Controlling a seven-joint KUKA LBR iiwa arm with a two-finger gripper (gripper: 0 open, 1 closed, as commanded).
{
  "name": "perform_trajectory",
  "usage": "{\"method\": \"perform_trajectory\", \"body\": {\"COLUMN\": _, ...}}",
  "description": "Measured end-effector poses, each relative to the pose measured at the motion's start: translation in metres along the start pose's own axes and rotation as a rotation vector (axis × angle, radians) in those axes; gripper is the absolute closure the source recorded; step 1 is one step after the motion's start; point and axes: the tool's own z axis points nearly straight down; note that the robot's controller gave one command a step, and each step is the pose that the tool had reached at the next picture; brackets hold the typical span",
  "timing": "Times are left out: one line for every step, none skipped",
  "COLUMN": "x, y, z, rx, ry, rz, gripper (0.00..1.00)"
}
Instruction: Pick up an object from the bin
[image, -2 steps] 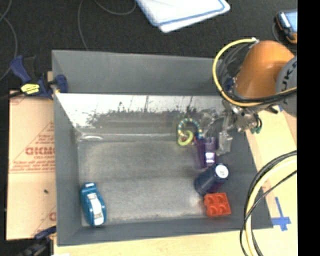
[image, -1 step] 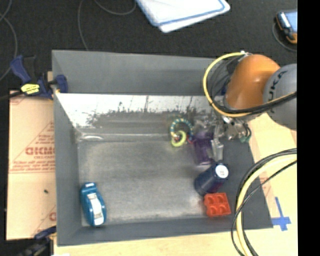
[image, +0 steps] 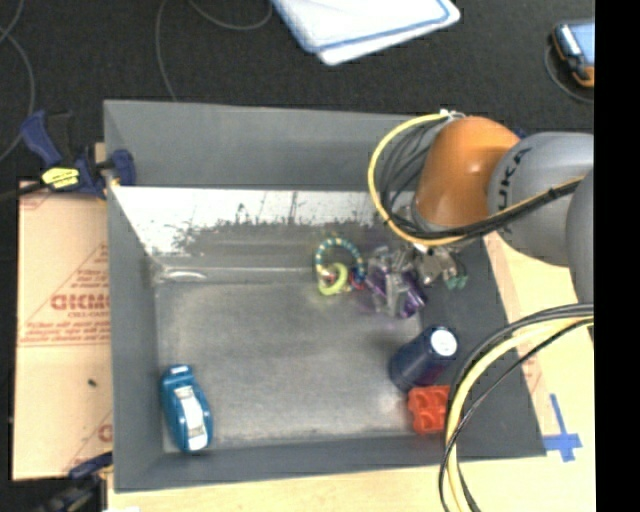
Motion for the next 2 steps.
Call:
{"method": "perform_trajectory", "body": {"x": -0.001, "y": 0.0, "z": 0.0, "rx": 0.001, "ry": -0.005, "rz": 0.0, "gripper": 1.0}}
{"method": "perform_trajectory", "body": {"x": -0.002, "y": -0.002, "z": -0.043, "rx": 0.003, "ry": -0.006, "rz": 0.001, "gripper": 1.0}}
